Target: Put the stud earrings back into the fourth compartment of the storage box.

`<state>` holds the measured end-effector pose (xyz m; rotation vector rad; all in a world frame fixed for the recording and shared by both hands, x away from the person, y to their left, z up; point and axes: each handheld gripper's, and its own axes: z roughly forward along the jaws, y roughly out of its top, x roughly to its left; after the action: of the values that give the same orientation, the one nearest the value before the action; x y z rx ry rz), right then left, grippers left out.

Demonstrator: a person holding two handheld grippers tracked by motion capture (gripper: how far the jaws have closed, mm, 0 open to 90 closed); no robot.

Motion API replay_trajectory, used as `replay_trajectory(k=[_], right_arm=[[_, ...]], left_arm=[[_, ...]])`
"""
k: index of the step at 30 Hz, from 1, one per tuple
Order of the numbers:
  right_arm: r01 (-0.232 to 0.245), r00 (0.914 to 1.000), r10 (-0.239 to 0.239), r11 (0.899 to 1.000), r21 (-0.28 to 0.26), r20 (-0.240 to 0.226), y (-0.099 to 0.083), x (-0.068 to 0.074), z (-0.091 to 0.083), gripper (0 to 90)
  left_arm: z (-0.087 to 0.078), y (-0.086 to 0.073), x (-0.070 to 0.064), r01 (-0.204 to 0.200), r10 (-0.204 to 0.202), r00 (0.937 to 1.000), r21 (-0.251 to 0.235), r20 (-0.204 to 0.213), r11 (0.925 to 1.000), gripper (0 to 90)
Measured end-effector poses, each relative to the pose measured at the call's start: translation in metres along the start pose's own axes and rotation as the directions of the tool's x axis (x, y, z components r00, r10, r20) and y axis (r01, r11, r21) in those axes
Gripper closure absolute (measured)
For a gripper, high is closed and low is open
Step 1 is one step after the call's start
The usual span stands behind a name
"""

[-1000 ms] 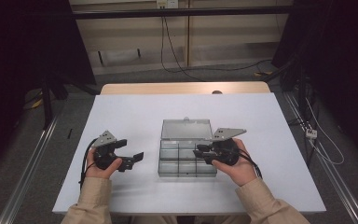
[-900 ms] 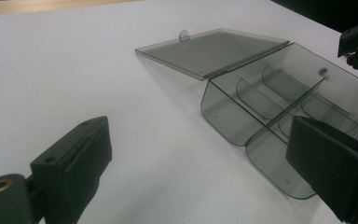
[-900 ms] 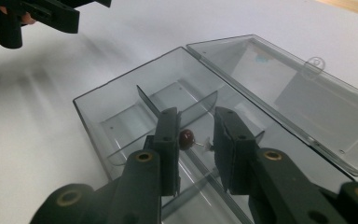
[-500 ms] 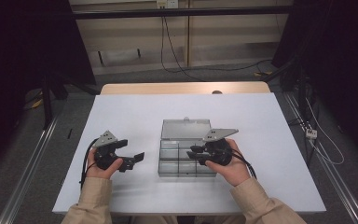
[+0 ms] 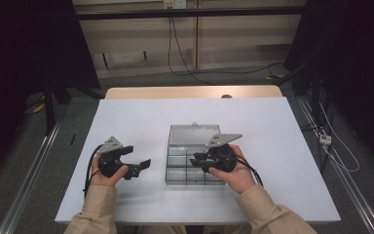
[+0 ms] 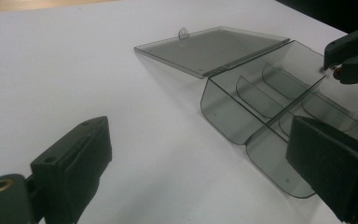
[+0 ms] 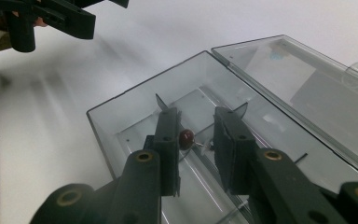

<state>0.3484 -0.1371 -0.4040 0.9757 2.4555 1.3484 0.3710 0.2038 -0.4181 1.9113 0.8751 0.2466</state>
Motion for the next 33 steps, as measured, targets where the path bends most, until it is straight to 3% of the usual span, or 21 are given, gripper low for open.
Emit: replay_trajectory(k=[33], right_arm=[[0.016, 0.9991, -0.015, 1.000, 0.012, -0.041, 0.011, 0.015, 0.026, 71.8]], left_arm=[[0.000, -0.001, 0.001, 0.001, -0.001, 1.0000, 0.006, 0.000, 1.0000, 6.7]])
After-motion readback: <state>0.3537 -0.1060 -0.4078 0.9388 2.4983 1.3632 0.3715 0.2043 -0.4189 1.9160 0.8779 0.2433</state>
